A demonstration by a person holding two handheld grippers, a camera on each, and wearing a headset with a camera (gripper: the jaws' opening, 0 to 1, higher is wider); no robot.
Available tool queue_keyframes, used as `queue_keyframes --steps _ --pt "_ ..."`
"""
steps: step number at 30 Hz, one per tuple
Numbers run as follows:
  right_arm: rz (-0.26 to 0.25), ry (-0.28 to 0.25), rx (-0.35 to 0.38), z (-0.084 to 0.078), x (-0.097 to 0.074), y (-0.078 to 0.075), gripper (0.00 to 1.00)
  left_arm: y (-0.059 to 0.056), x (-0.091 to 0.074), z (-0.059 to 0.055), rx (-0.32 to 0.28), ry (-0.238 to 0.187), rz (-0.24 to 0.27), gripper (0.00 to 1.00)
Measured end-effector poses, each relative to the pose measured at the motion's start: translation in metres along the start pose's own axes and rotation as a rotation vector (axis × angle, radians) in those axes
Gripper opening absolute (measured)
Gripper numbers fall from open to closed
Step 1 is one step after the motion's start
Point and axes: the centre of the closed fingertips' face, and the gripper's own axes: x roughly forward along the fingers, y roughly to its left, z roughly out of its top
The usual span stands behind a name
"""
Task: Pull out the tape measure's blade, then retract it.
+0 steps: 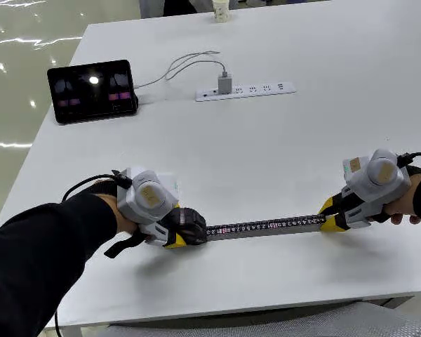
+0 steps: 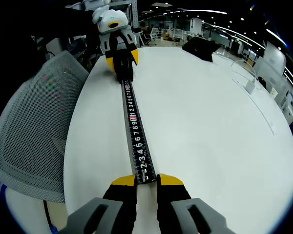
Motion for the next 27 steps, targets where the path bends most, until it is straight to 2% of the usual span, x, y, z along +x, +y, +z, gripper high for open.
queue_keyframes --steps 4,7,11,21,27 --pt "-0.001 0.021 -0.008 0.0008 0.0010 -0.0005 0.12 0.0001 0.0005 -0.0002 -0.001 0.004 -0.009 0.32" --pt "-0.025 0.049 0.006 0.0012 0.0019 0.0005 0.12 0.0000 0.0008 -0.0003 0.000 0.007 -0.008 0.32" --pt "-0.013 0.081 -0.010 0.0011 0.0019 -0.0011 0.12 0.0001 0.0003 0.0003 -0.006 0.003 0.000 0.32" --pt "-0.035 0.071 0.003 0.0002 0.0024 -0.0006 0.12 0.0040 0.0019 -0.0034 -0.060 -0.003 0.055 0.36" --pt "-0.067 0.069 0.051 -0.0003 0.0023 -0.0027 0.12 0.0097 -0.0056 -0.0080 -0.120 -0.022 0.078 0.41"
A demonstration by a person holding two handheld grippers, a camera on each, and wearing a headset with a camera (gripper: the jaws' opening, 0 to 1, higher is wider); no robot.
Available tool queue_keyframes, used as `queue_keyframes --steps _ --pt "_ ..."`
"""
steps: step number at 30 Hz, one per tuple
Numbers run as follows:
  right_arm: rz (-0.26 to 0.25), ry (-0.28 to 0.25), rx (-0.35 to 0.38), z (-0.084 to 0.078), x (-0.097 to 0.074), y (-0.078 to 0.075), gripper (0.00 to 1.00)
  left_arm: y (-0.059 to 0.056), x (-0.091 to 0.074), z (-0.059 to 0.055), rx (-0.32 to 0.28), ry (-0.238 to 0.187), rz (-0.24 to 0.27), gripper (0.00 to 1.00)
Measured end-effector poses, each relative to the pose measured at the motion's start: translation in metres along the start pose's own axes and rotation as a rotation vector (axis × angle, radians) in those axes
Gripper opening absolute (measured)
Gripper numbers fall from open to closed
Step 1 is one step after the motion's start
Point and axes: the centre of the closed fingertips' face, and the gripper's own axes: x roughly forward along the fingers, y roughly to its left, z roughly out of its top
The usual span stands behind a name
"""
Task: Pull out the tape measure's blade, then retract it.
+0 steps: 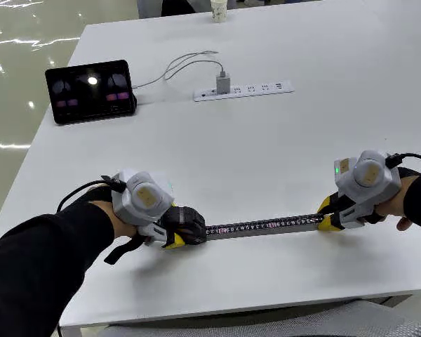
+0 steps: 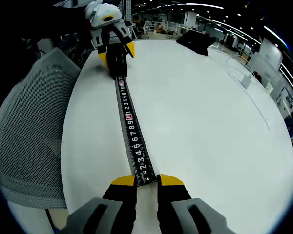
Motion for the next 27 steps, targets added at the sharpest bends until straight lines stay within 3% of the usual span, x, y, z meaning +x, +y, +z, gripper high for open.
queue_keyframes --steps 6,11,15,22,25,27 --pt "-0.024 -0.001 0.030 -0.001 -0.001 0.001 0.15 0.007 -0.008 -0.004 -0.076 -0.021 0.026 0.47" --pt "-0.062 -0.016 0.082 -0.003 -0.006 0.001 0.16 0.011 -0.015 -0.008 -0.175 -0.057 0.042 0.51" --pt "-0.117 -0.069 0.177 0.001 -0.014 -0.004 0.18 0.015 -0.022 -0.012 -0.251 -0.093 0.068 0.56" --pt "-0.169 -0.123 0.251 0.000 -0.024 -0.005 0.24 0.021 -0.033 -0.020 -0.362 -0.139 0.113 0.63" --pt "-0.208 -0.154 0.285 -0.001 -0.029 -0.006 0.28 0.028 -0.041 -0.024 -0.422 -0.177 0.188 0.70" --pt "-0.221 -0.179 0.314 0.000 -0.032 -0.005 0.28 0.027 -0.044 -0.026 -0.450 -0.199 0.203 0.72"
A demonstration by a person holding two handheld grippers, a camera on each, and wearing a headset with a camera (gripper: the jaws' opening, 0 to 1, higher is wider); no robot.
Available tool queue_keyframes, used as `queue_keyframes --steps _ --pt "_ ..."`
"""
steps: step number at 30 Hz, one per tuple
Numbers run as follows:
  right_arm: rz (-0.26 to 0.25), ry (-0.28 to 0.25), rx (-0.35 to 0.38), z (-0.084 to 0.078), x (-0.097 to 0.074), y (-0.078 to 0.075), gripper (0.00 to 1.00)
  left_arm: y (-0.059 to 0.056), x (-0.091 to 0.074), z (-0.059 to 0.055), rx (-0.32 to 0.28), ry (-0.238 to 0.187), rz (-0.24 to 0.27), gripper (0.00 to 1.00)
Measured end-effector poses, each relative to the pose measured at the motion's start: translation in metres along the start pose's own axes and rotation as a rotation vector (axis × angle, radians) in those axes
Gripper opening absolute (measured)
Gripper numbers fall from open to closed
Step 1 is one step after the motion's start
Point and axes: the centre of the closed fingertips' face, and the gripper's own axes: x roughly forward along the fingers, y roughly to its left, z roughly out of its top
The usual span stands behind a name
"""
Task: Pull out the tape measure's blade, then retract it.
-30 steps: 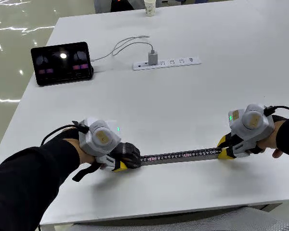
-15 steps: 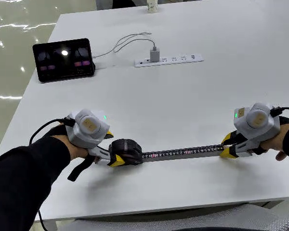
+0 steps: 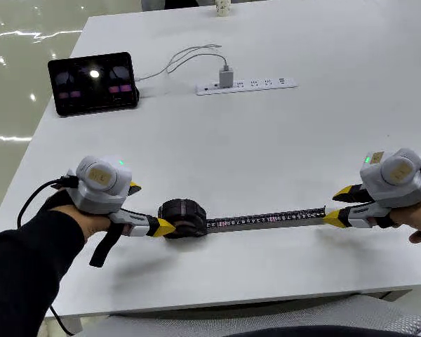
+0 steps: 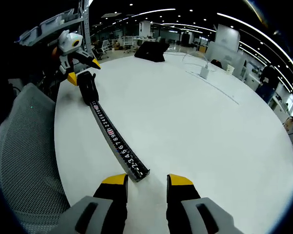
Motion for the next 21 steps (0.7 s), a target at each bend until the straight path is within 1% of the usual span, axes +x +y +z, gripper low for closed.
queue_keyframes --steps 2,4,6,7,10,11,12,14,16,19,21 --pt "-0.025 -0.042 0.038 0.002 -0.004 -0.001 0.30 0.001 -0.004 -0.003 -0.064 -0.032 0.019 0.72" --pt "-0.024 -0.049 0.060 0.000 -0.007 0.002 0.31 0.002 -0.008 -0.009 -0.109 -0.052 0.029 0.70" --pt "-0.041 -0.059 0.064 -0.001 -0.010 0.004 0.33 0.004 -0.011 -0.015 -0.144 -0.066 0.047 0.71" --pt "-0.043 -0.066 0.067 -0.001 -0.012 0.005 0.34 0.007 -0.013 -0.018 -0.149 -0.060 0.058 0.71" --pt "-0.058 -0.084 0.072 0.000 -0.017 0.008 0.36 0.010 -0.021 -0.021 -0.190 -0.092 0.083 0.70" --pt "-0.064 -0.094 0.074 0.001 -0.019 0.009 0.38 0.011 -0.025 -0.022 -0.200 -0.098 0.088 0.70" --pt "-0.069 -0.116 0.081 0.002 -0.022 0.009 0.39 0.013 -0.028 -0.023 -0.205 -0.104 0.099 0.70" --pt "-0.090 -0.127 0.088 -0.001 -0.025 0.009 0.44 0.017 -0.036 -0.025 -0.218 -0.118 0.126 0.72" --pt "-0.107 -0.138 0.093 -0.004 -0.028 0.008 0.45 0.018 -0.042 -0.027 -0.233 -0.133 0.140 0.73" --pt "-0.130 -0.158 0.110 -0.006 -0.034 0.008 0.47 0.020 -0.051 -0.030 -0.237 -0.154 0.169 0.77" --pt "-0.148 -0.160 0.111 -0.010 -0.038 0.008 0.49 0.020 -0.057 -0.033 -0.238 -0.162 0.180 0.78"
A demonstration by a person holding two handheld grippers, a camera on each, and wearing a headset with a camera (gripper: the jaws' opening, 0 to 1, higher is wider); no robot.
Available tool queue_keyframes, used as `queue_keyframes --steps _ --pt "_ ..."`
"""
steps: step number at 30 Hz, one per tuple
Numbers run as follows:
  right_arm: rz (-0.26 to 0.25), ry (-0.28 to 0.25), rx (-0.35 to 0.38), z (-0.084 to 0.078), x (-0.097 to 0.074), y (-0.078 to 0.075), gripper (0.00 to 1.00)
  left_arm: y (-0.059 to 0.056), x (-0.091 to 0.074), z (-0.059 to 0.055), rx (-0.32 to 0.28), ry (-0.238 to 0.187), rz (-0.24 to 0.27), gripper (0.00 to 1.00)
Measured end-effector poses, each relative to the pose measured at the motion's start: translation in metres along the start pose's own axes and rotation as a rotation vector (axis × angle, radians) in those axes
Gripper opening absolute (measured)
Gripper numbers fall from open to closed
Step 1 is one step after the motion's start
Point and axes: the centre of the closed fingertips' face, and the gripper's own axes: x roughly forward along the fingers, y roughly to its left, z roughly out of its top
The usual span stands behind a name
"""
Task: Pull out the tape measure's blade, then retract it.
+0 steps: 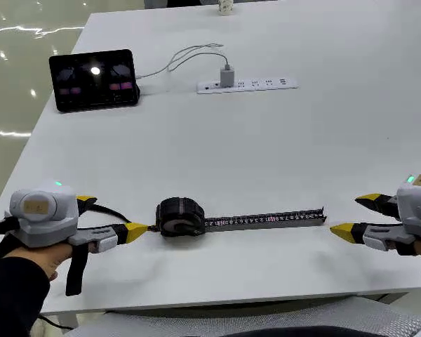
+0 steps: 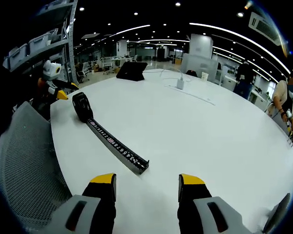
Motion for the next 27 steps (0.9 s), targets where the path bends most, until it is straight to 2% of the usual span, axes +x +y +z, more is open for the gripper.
queue_keyframes --steps 5,7,10,16,19,20,21,24,27 --pt "-0.026 -0.003 0.009 -0.008 -0.010 -0.002 0.55 0.003 -0.010 -0.011 0.003 -0.003 0.024 0.82" --pt "-0.038 -0.008 0.012 -0.010 -0.015 -0.003 0.57 0.000 -0.014 -0.014 0.006 -0.022 0.019 0.85" --pt "-0.046 -0.015 0.019 -0.013 -0.021 -0.003 0.61 -0.003 -0.018 -0.018 0.008 -0.025 0.018 0.87" --pt "-0.053 -0.039 0.043 -0.024 -0.030 -0.002 0.70 -0.016 -0.022 -0.022 0.076 -0.007 -0.024 0.94" --pt "-0.057 -0.048 0.060 -0.028 -0.033 -0.001 0.76 -0.022 -0.020 -0.028 0.088 0.020 -0.060 0.99" --pt "-0.057 -0.051 0.076 -0.028 -0.034 0.000 0.78 -0.020 -0.019 -0.033 0.098 0.046 -0.049 0.98" --pt "-0.054 -0.049 0.086 -0.029 -0.034 0.001 0.79 -0.020 -0.020 -0.033 0.102 0.052 -0.049 0.97" --pt "-0.046 -0.056 0.083 -0.029 -0.034 0.007 0.86 -0.023 -0.022 -0.033 0.090 0.042 -0.073 0.99" --pt "-0.030 -0.055 0.100 -0.031 -0.033 0.012 0.95 -0.021 -0.025 -0.032 0.080 0.030 -0.070 0.99"
